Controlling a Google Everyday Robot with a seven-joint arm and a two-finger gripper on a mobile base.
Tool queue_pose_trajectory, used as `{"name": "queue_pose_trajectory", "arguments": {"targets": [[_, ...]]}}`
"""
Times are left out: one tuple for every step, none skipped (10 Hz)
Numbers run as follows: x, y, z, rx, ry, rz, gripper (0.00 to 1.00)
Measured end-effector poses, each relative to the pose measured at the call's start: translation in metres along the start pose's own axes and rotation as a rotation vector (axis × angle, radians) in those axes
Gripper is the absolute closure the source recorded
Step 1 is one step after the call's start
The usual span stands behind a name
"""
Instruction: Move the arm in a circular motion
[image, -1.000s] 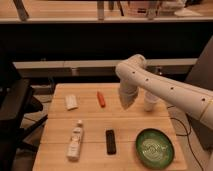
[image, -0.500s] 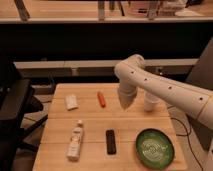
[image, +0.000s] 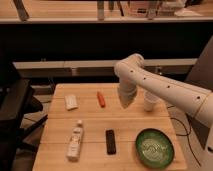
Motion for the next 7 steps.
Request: {"name": "queue_pose_trajectory", "arguments": {"targets": [[0.0014,-0.0011,0.0002,0.0,0.0,-0.003,0.97],[0.0034,-0.0015,0.0002,0.0,0.001,-0.004,0.97],[0.0058,-0.001,0.0007,-0.001,0.002,-0.005,0.97],[0.0066,-0.0017,0.0004,0.0,0.004,-0.008,0.97],[0.0069,-0.0029,0.001,-0.001,0.004,-0.013,0.97],[0.0074,-0.0042,0.0007,0.0,0.005,-0.016,0.97],[0.0093,-0.0054,0.0003,-0.001,0.008,-0.02,0.97]]}}
